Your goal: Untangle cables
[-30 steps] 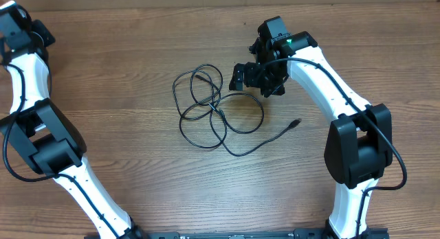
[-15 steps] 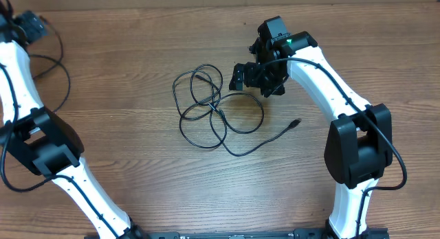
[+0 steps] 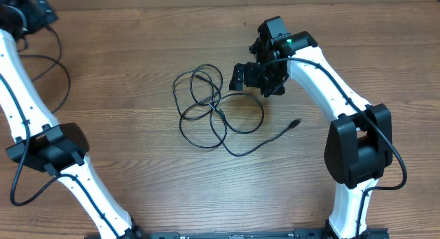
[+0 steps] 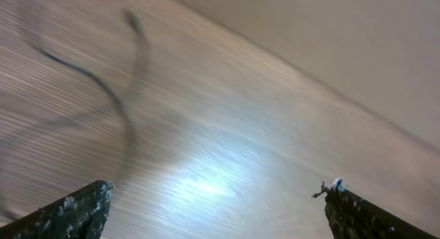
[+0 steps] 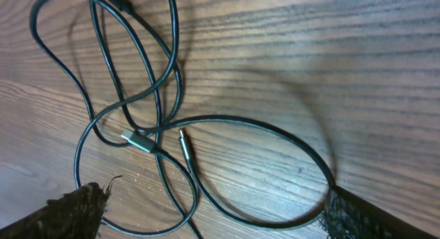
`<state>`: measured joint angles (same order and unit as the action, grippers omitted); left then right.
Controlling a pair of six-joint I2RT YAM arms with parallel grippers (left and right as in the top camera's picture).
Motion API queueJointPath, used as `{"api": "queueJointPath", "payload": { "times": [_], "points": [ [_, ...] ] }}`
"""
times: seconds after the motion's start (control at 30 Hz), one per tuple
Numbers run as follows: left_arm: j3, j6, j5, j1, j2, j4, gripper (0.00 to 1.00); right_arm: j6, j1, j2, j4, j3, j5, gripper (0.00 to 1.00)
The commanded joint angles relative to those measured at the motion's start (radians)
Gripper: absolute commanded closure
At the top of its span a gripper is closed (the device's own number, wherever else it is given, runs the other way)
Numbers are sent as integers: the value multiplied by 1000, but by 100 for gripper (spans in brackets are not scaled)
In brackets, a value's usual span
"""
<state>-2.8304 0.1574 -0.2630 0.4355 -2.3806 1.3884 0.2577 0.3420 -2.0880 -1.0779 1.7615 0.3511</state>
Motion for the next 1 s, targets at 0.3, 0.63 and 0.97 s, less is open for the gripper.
{"api": "queueJointPath", "payload": {
  "times": [0.3, 0.63, 0.97],
  "points": [
    [-20, 3, 121, -201, 177, 190, 0, 5, 3, 29, 18, 7, 46, 0],
    [-20, 83, 328, -425, 366, 255, 0, 4, -75, 258, -180, 7, -68, 0],
    [-19, 187, 488, -710, 588, 301, 0, 11, -82, 687, -354, 7, -182, 0]
  ]
}}
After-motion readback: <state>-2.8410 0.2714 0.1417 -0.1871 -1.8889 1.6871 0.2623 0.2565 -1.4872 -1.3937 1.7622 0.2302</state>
